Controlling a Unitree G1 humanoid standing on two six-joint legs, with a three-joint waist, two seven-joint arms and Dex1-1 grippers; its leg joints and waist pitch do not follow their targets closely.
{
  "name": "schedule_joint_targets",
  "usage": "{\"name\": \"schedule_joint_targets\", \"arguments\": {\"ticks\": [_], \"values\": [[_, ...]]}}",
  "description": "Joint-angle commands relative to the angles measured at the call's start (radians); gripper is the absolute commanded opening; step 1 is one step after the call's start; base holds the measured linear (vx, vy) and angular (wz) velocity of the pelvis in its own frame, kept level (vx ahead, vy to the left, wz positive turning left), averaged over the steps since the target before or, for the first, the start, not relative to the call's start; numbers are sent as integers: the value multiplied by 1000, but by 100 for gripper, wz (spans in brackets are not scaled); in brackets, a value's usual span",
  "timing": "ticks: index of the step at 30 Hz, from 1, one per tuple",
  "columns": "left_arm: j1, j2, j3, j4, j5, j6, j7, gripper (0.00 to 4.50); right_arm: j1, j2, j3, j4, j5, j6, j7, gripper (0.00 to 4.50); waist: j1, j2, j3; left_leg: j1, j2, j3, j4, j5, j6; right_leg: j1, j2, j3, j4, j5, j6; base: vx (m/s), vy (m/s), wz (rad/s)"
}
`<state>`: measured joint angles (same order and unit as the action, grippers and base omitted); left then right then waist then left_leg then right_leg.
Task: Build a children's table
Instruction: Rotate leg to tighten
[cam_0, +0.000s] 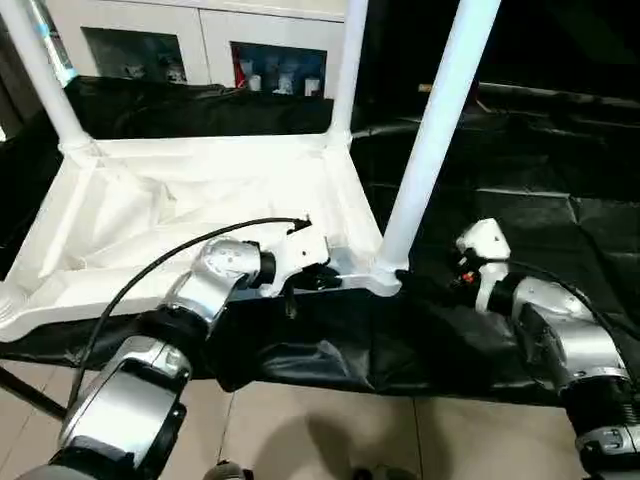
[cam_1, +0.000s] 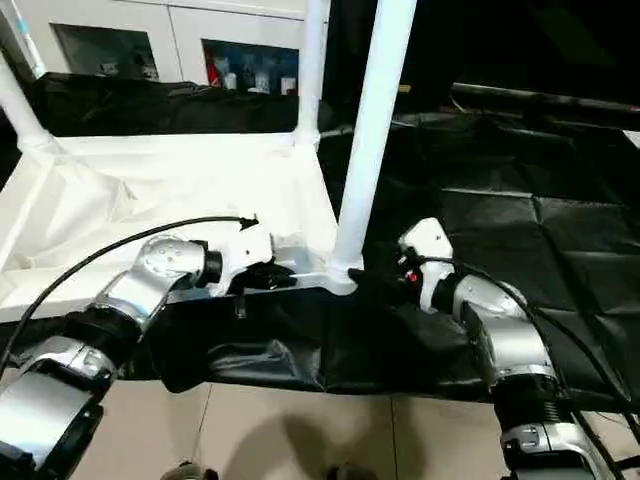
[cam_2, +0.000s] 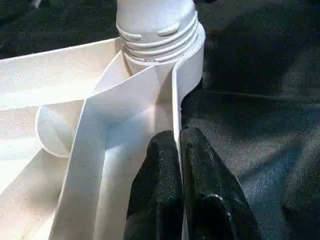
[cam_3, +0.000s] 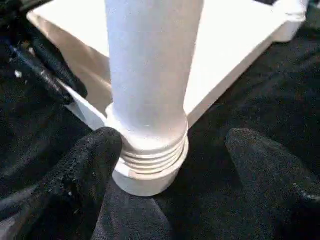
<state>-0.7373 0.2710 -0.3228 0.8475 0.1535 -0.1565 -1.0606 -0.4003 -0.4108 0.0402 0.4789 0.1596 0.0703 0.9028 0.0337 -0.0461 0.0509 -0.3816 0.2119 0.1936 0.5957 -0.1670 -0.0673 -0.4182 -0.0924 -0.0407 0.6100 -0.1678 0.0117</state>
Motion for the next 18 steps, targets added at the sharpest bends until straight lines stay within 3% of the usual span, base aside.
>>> {"name": "schedule_joint_targets", "arguments": {"ticks": [1,6,18], "values": [[42,-1,-76,33,56,24,-47,0,-24,0,9,-7,-11,-15,3,382,7,-10,-61,12,16,-8,-76,-315,32,42,-38,24,-86,-349,-183,0,0,0],[27,-1,-75,36,70,23,-24,0,-34,1,21,-1,-12,-27,18,382,8,-14,-65,12,16,-6,-73,-291,43,43,-37,25,-77,-265,-210,0,0,0],[-6,6,-100,67,85,104,-89,0,-54,10,66,57,-54,-81,39,382,13,-10,-64,14,16,-6,-75,-305,32,43,-37,25,-80,-274,-214,0,0,0]]}}
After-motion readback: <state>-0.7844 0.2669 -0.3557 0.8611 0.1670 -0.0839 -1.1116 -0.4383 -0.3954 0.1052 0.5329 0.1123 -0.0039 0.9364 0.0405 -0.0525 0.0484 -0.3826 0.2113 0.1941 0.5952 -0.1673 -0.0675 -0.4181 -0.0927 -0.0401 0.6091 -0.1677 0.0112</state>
